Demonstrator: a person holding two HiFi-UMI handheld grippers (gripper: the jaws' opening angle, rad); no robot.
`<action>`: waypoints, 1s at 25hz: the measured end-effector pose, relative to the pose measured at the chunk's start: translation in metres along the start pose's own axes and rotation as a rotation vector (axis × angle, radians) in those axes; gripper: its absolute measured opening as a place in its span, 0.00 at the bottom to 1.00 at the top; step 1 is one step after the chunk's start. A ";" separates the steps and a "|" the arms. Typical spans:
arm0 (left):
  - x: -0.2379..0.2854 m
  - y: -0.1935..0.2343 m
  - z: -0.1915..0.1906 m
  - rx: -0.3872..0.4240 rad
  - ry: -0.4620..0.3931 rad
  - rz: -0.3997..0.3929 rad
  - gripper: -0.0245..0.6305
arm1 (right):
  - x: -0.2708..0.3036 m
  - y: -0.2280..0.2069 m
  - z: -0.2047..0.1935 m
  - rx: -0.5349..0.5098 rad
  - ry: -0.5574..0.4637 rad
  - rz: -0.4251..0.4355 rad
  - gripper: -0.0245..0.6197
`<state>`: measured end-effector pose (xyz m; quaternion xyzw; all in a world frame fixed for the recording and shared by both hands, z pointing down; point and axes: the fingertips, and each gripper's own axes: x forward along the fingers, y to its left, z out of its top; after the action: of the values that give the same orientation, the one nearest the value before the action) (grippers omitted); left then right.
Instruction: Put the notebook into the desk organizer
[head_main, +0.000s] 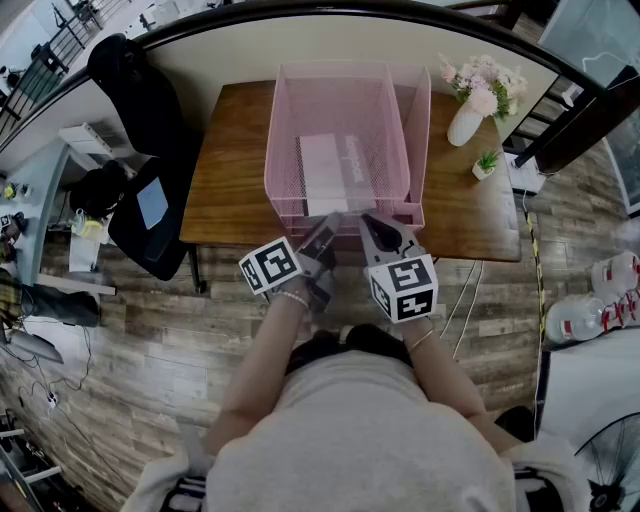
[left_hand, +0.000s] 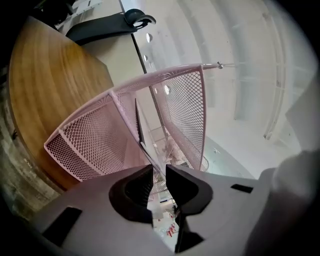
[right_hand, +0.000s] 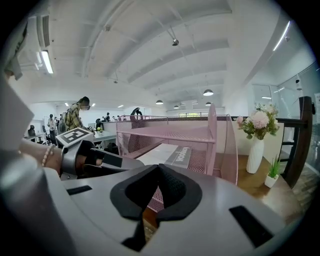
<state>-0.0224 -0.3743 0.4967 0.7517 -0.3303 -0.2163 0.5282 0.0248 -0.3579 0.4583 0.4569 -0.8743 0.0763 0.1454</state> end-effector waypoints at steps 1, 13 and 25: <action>-0.001 -0.001 -0.001 0.006 0.002 0.001 0.16 | -0.001 0.001 0.000 0.000 -0.001 0.000 0.05; -0.025 -0.008 -0.010 0.425 0.090 0.176 0.18 | -0.020 0.007 -0.002 -0.018 -0.006 -0.022 0.05; -0.046 -0.047 -0.020 0.777 0.112 0.215 0.06 | -0.042 0.018 -0.002 -0.003 -0.025 -0.019 0.05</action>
<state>-0.0282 -0.3175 0.4581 0.8672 -0.4348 0.0224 0.2416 0.0327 -0.3143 0.4466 0.4659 -0.8717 0.0679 0.1358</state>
